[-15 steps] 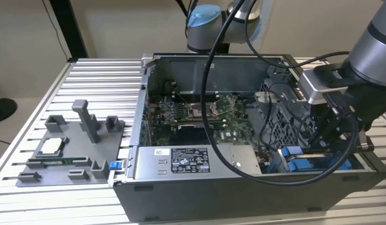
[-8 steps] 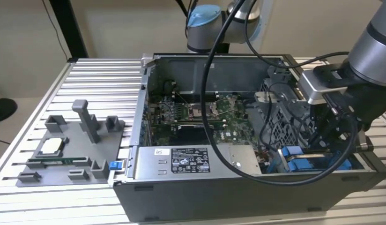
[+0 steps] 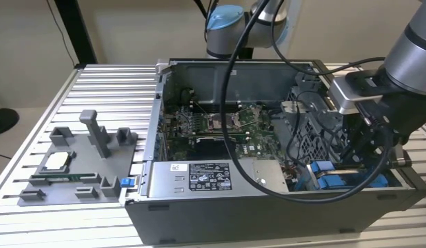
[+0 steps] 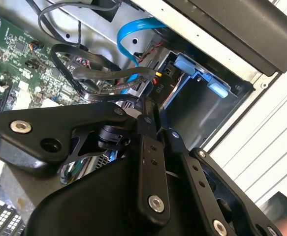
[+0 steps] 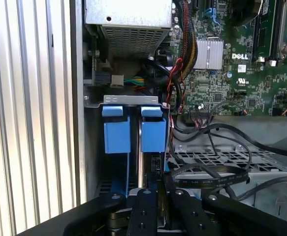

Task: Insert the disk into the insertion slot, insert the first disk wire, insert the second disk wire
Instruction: 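Insert the second disk wire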

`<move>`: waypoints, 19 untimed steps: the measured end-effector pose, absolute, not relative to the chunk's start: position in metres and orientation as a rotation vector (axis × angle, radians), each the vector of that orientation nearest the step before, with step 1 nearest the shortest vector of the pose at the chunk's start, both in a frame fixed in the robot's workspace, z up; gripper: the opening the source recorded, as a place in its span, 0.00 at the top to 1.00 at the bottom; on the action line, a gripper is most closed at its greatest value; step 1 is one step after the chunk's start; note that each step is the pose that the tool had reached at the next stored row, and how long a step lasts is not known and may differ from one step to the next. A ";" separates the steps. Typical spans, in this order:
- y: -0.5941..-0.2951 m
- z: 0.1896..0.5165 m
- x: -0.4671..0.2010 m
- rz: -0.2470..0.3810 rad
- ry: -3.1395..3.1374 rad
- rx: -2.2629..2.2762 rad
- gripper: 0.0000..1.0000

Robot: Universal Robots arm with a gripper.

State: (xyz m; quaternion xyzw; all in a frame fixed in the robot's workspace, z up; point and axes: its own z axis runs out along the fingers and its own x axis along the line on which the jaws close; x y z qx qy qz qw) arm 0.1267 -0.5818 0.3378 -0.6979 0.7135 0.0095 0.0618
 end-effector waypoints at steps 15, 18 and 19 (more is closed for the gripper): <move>-0.582 0.339 0.127 0.026 2.195 -2.071 1.00; -0.582 0.339 0.127 0.026 2.197 -2.069 1.00; -0.582 0.339 0.127 0.026 2.197 -2.068 1.00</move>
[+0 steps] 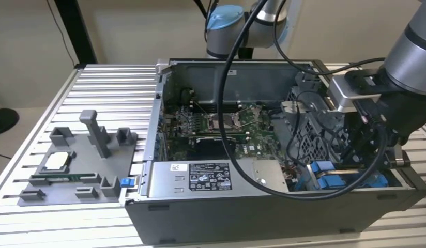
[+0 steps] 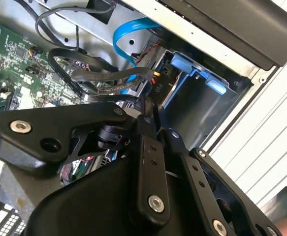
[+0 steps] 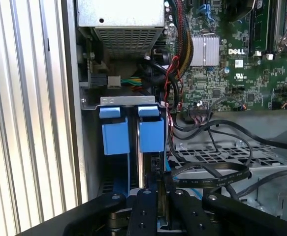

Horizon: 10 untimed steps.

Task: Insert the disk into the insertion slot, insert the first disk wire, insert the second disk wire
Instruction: 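Insert the second disk wire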

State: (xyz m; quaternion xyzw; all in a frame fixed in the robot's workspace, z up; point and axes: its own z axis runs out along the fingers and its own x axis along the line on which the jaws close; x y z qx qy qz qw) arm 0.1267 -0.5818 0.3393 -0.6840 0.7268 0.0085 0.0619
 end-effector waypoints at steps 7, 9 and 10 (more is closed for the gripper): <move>-0.582 0.341 0.127 0.025 2.199 -2.066 1.00; -0.582 0.342 0.127 0.025 2.200 -2.066 1.00; -0.582 0.342 0.127 0.025 2.200 -2.066 1.00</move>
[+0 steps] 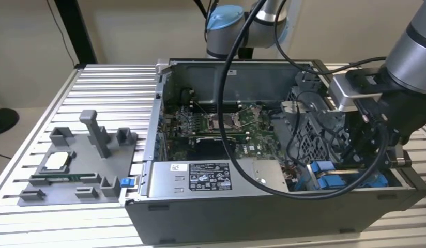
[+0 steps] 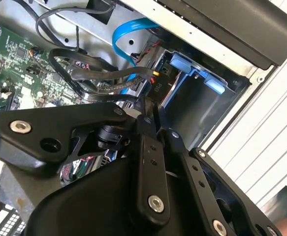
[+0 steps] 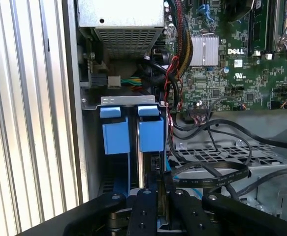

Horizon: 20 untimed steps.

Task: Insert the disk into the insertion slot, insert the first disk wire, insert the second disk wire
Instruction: 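Insert the second disk wire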

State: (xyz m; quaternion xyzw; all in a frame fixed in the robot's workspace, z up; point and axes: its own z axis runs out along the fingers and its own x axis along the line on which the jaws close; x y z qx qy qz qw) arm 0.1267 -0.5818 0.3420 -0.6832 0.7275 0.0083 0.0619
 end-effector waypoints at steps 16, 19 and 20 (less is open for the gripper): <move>-0.582 0.338 0.126 0.024 2.209 -2.057 1.00; -0.582 0.338 0.125 0.024 2.209 -2.056 1.00; -0.582 0.338 0.126 0.024 2.209 -2.056 1.00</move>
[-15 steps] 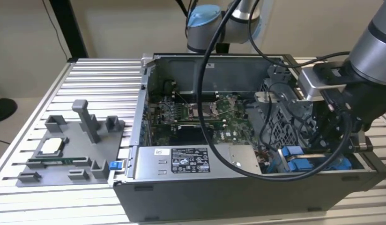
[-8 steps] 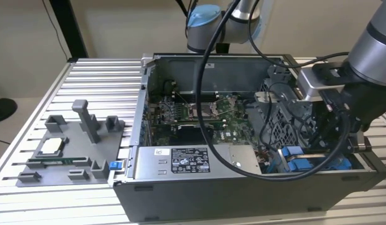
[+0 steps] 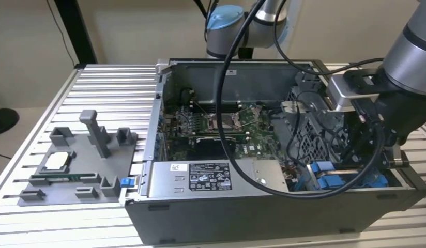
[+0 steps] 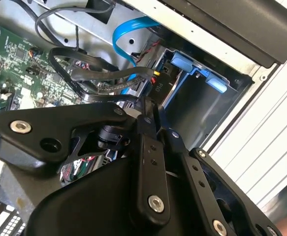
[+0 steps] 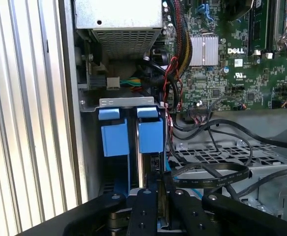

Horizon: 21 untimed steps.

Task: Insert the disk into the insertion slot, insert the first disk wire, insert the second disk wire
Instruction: 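Insert the second disk wire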

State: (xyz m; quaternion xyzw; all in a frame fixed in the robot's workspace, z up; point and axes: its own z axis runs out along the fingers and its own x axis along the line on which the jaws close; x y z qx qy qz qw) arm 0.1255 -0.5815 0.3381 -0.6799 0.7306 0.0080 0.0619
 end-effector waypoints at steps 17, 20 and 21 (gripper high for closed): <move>-0.579 0.341 0.126 0.027 2.210 -2.057 1.00; -0.579 0.341 0.126 0.027 2.205 -2.063 1.00; -0.579 0.341 0.126 0.028 2.198 -2.070 1.00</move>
